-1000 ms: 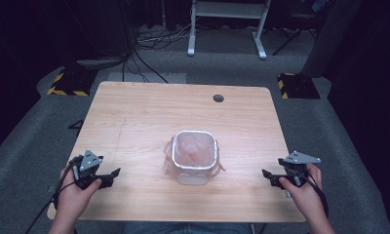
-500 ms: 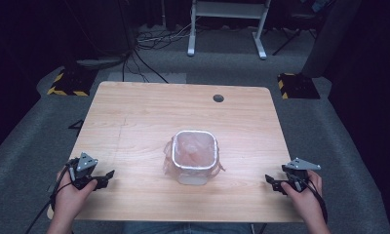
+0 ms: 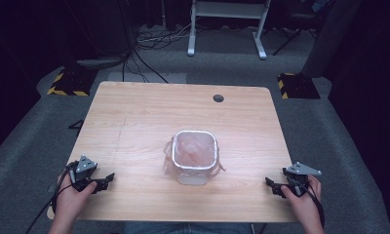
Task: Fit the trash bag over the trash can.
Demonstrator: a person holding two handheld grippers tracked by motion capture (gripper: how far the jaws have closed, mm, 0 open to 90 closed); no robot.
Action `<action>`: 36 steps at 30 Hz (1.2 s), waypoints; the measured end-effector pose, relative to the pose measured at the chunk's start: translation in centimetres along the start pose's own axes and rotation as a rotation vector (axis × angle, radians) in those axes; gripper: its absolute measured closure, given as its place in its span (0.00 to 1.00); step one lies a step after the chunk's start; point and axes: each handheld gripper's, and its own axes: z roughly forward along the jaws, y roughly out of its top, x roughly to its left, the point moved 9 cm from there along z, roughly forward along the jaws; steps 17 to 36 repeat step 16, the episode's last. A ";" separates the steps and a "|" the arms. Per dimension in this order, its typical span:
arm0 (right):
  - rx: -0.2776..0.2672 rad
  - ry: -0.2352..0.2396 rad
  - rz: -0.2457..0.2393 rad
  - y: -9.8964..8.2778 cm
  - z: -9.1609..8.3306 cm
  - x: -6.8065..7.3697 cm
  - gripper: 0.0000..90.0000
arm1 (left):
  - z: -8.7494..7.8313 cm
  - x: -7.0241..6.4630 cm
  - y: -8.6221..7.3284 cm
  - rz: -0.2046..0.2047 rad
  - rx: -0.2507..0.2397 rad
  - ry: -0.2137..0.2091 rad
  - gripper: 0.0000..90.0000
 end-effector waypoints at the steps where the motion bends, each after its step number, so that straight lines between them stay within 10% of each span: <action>1: 0.000 0.000 -0.002 0.0 0.0 0.0 0.17 | 0.0 0.0 0.0 0.001 0.001 -0.001 0.22; 36: -0.002 0.014 -0.017 -0.1 -0.1 0.4 0.17 | 0.0 -0.1 0.0 -0.004 0.003 -0.013 0.21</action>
